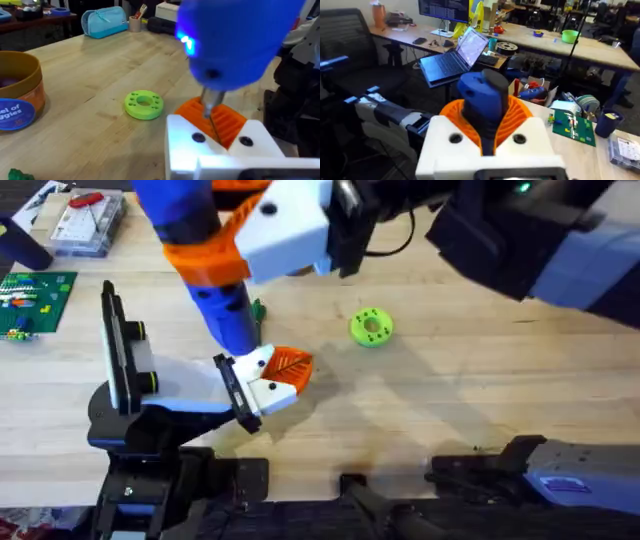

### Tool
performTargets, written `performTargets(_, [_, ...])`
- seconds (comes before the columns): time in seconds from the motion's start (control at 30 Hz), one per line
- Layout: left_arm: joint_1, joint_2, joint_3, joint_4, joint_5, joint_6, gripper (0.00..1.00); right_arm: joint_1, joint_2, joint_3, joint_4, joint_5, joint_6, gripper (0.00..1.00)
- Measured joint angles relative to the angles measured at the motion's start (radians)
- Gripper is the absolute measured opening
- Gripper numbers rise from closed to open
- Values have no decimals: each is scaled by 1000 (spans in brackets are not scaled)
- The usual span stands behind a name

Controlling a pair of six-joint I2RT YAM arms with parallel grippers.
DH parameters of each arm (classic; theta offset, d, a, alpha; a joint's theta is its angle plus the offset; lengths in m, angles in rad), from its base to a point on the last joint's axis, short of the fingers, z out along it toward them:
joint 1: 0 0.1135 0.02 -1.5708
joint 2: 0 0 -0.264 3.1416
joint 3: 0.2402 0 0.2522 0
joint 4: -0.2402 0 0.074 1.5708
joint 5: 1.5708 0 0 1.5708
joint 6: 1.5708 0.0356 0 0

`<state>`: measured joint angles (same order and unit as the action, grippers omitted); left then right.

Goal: Pick up the gripper from the table and insert it into the empty holder that is missing its gripper. Then pick up a screw, insert it into the mounting hole, and use the screwdriver to tighten it. Finally, clean up the table by picking up the vegetable and placing it into the bucket.

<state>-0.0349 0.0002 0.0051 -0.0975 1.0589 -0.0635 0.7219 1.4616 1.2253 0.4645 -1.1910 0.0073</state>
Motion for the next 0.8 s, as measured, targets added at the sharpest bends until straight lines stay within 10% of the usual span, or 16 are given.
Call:
performTargets(0.33, [0,0,0,0,0,0,19,-133,0,148,-391,59,-14,79])
performTargets(0.8, [0,0,0,0,-1,0,19,-268,-2,453,-1190,662,-476,80])
